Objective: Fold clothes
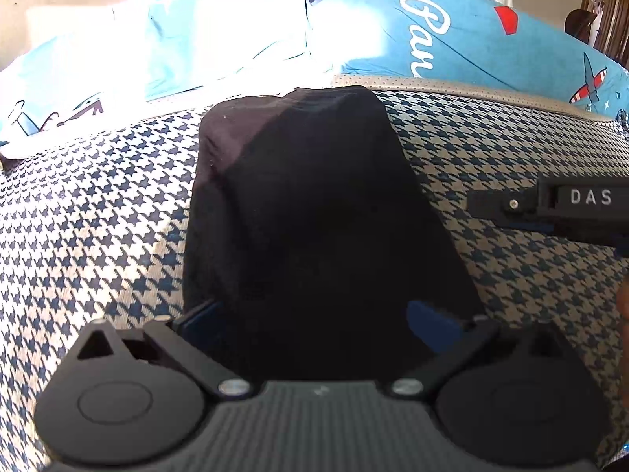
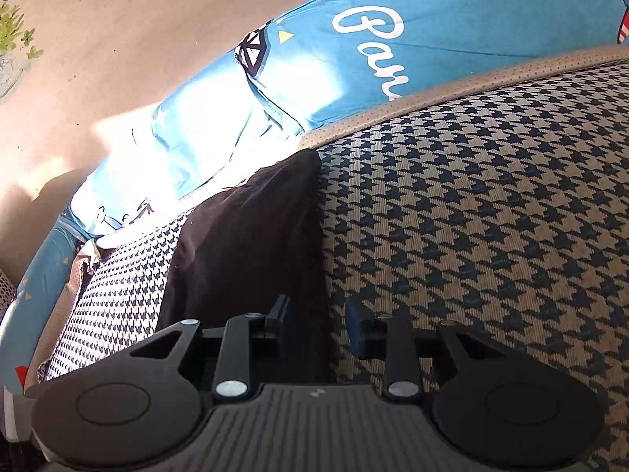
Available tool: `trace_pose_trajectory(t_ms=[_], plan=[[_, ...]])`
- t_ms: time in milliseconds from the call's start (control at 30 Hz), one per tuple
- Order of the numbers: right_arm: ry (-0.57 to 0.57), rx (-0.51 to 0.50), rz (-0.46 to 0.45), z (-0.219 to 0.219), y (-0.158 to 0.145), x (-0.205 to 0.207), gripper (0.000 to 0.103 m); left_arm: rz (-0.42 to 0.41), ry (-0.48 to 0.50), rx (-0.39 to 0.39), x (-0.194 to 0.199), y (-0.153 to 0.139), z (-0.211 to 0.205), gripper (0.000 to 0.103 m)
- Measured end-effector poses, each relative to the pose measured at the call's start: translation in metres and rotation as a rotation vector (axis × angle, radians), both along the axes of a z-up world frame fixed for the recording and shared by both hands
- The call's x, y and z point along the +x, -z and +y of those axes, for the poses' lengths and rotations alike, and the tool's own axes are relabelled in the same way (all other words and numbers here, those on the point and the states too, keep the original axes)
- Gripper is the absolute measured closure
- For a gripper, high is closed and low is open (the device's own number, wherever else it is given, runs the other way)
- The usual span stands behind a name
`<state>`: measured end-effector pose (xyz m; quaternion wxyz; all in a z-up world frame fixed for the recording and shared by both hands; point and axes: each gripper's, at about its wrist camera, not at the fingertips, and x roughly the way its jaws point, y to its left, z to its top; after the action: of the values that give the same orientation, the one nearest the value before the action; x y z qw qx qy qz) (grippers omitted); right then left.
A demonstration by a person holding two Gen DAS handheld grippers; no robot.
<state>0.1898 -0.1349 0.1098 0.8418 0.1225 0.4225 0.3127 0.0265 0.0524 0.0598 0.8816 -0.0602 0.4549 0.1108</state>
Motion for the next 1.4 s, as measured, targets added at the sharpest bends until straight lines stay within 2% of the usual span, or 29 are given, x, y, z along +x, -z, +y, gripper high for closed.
trace_pose_trajectory(t_ms=[233, 300, 367, 533, 933, 1200, 1400], plan=[[0.012, 0.052, 0.001, 0.009, 0.005, 0.029, 0.072, 0.04, -0.026, -0.043, 0.01, 0.008, 0.01, 0.0], [0.014, 0.073, 0.006, 0.011, 0.007, 0.039, 0.071, 0.041, -0.036, -0.037, 0.011, 0.01, 0.012, 0.0], [0.014, 0.093, 0.01, 0.013, 0.01, 0.047, 0.063, 0.039, -0.045, -0.035, 0.012, 0.012, 0.015, 0.0], [-0.005, 0.104, 0.009, 0.023, 0.015, 0.066, 0.062, 0.028, -0.07, -0.013, 0.013, 0.012, 0.02, 0.0], [-0.001, 0.21, 0.105, 0.035, 0.034, 0.107, 0.057, 0.019, -0.098, -0.068, 0.016, 0.018, 0.033, 0.0], [-0.064, 0.307, 0.144, 0.035, 0.045, 0.127, 0.057, 0.04, -0.084, -0.053, 0.018, 0.022, 0.033, 0.0], [-0.17, 0.323, 0.124, 0.048, 0.049, 0.135, 0.057, 0.049, -0.075, -0.052, 0.019, 0.025, 0.032, 0.0]])
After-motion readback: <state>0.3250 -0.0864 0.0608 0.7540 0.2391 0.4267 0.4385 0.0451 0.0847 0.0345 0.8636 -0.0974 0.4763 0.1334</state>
